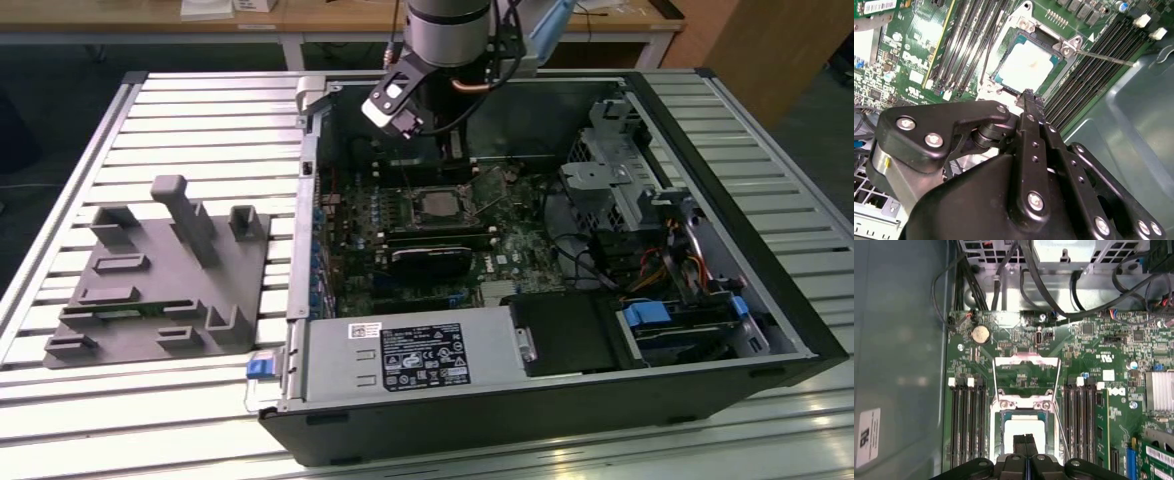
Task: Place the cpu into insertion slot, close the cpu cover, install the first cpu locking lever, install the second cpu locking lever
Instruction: 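Close the cpu cover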
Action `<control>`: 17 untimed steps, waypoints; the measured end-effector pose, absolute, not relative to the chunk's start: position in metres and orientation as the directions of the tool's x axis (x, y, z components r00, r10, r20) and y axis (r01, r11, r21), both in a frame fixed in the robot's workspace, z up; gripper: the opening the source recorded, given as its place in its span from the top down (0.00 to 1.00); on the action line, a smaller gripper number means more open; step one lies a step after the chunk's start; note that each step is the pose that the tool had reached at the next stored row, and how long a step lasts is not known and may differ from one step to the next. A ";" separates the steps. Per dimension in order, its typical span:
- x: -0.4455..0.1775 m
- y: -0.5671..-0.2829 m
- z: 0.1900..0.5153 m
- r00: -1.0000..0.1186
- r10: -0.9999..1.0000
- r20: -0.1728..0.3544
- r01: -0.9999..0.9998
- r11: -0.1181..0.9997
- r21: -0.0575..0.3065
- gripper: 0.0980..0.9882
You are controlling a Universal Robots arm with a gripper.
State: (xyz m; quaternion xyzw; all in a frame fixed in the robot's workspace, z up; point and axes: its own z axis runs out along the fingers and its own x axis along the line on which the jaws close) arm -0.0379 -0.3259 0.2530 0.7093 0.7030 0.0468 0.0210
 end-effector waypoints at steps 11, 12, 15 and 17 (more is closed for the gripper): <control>-0.018 -0.322 0.253 0.007 0.999 0.037 0.995 -0.011 0.096 0.99; -0.014 -0.321 0.253 0.007 0.999 0.037 0.995 -0.011 0.096 0.99; -0.007 -0.319 0.253 0.007 0.999 0.037 0.995 -0.011 0.096 0.99; -0.002 -0.318 0.253 0.007 0.999 0.037 0.995 -0.011 0.096 0.99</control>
